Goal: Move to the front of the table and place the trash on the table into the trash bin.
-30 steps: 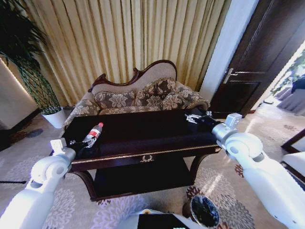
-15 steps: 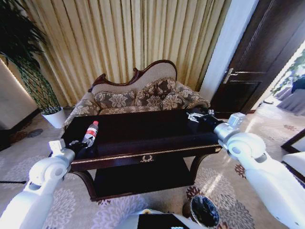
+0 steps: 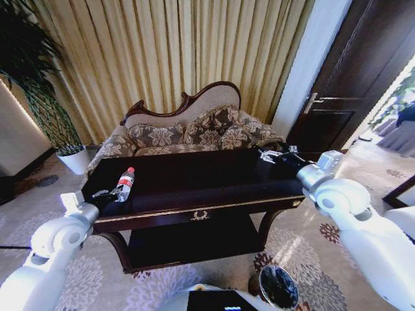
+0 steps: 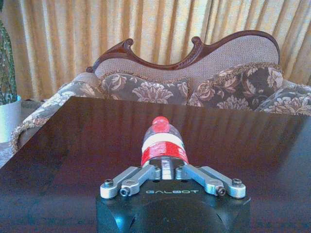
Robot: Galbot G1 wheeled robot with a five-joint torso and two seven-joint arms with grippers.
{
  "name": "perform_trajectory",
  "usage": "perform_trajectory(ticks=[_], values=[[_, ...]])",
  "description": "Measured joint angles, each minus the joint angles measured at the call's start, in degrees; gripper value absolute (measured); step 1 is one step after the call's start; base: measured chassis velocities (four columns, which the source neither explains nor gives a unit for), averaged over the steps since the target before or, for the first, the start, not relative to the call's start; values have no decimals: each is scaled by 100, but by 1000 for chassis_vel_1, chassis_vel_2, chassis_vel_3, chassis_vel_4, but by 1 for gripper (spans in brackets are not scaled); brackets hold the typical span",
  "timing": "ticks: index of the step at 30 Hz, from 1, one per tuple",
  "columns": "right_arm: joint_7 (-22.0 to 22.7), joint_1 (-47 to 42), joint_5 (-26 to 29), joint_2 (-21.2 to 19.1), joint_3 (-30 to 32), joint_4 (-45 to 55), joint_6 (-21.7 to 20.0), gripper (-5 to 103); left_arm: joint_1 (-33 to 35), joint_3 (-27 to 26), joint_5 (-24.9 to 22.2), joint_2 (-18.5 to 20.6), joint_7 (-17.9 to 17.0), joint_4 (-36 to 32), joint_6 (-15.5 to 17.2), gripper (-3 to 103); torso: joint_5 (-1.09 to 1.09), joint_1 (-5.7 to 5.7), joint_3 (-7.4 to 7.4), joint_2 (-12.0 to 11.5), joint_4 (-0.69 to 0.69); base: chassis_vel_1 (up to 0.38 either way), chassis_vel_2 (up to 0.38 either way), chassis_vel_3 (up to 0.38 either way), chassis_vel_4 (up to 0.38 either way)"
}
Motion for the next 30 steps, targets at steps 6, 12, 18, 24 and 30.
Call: perform_trajectory(ticks=[6,12,18,24,30], values=[[0,-47,-13,28,-26,37,0,100,94,-101,77,-51,2,-53,6,10,-2,0,0,0,1,0,0,0,0],[0,-100,-23,56,7,43,0,100,124,-159,71,-41,-6,-131,21,30,-3,0,1,0,0,0,0,0,0],[0,-144,-45,101,35,19,0,100,182,-303,19,-42,-9,-317,42,47,-2,0,1,0,0,0,0,0,0],[0,-151,-140,187,-48,-7,0,100,299,-432,-68,-49,-27,-473,41,74,-2,0,1,0,1,0,0,0,0],[-1,-141,-151,198,-66,-8,0,100,257,-401,-108,-13,-134,-365,39,96,-2,0,1,0,1,0,0,0,0]])
